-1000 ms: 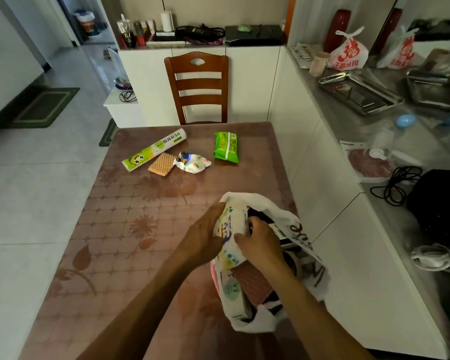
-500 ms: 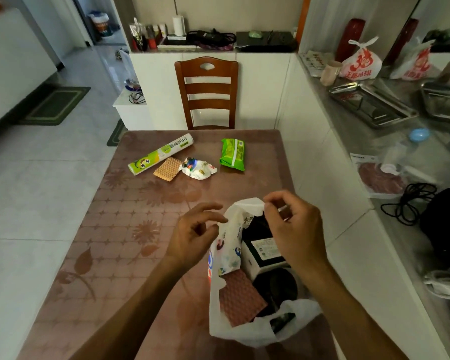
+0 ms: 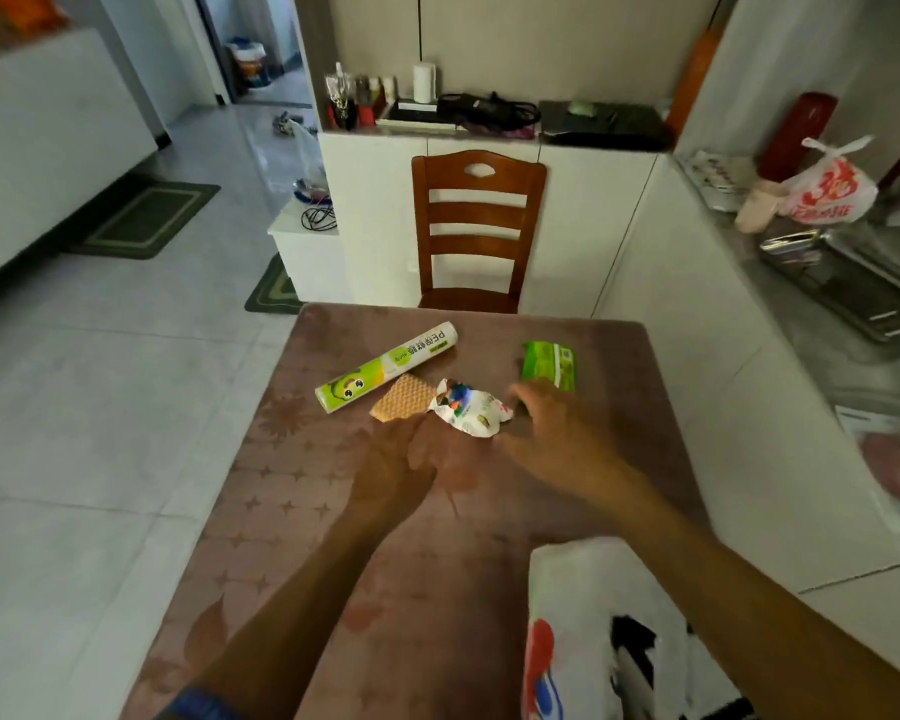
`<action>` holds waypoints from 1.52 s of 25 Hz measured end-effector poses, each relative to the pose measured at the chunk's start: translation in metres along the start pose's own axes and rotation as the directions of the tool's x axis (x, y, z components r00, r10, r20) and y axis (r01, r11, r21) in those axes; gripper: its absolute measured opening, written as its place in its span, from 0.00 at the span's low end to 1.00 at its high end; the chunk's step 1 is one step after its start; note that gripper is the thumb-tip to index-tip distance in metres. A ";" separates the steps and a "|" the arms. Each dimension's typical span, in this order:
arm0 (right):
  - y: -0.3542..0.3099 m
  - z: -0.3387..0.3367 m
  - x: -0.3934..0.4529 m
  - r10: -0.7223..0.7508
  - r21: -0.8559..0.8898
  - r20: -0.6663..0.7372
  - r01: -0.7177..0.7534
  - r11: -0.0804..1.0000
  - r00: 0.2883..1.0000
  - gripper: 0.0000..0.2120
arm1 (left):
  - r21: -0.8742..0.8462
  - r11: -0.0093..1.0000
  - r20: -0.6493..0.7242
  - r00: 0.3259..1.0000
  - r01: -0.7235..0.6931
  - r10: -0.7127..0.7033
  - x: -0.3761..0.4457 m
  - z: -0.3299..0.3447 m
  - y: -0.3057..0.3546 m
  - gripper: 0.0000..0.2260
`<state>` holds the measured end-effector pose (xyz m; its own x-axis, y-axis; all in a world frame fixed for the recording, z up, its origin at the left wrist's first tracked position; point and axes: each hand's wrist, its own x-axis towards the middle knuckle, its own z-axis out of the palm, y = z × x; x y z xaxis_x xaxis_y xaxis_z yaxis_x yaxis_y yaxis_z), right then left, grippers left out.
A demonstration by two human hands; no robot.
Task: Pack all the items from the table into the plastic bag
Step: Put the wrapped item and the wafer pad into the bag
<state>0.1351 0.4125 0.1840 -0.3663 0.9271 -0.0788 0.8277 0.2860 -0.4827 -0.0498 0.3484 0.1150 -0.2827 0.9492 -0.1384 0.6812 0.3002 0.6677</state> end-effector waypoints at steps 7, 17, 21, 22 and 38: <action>0.016 0.088 0.097 0.087 -0.057 0.173 -0.078 0.995 0.981 0.34 | 0.282 0.950 0.118 0.978 0.133 -0.172 0.089 0.053 -0.097 0.26; 0.082 0.191 0.175 0.175 -0.253 0.266 -0.106 0.962 0.948 0.45 | 0.548 0.823 0.020 0.981 0.150 -0.192 0.163 0.106 -0.122 0.26; 0.076 0.192 0.182 0.202 -0.232 0.087 -0.178 0.956 0.975 0.29 | 0.675 0.737 0.059 0.996 0.009 -0.066 0.173 0.095 -0.134 0.19; 0.075 0.188 0.182 0.230 -0.209 0.087 -0.208 0.956 0.969 0.24 | 0.663 0.748 0.069 0.995 0.004 -0.067 0.167 0.094 -0.133 0.18; 0.046 -0.087 -0.114 0.307 0.828 -0.019 -0.158 0.539 0.951 0.12 | -0.222 0.969 -0.388 0.921 -0.104 0.010 -0.107 0.020 0.015 0.18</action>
<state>0.2520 0.3410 0.2469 -0.0863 0.9745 -0.2072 0.1517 -0.1927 -0.9695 0.0042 0.2536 0.1250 -0.5161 0.8409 0.1628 0.5396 0.1716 0.8243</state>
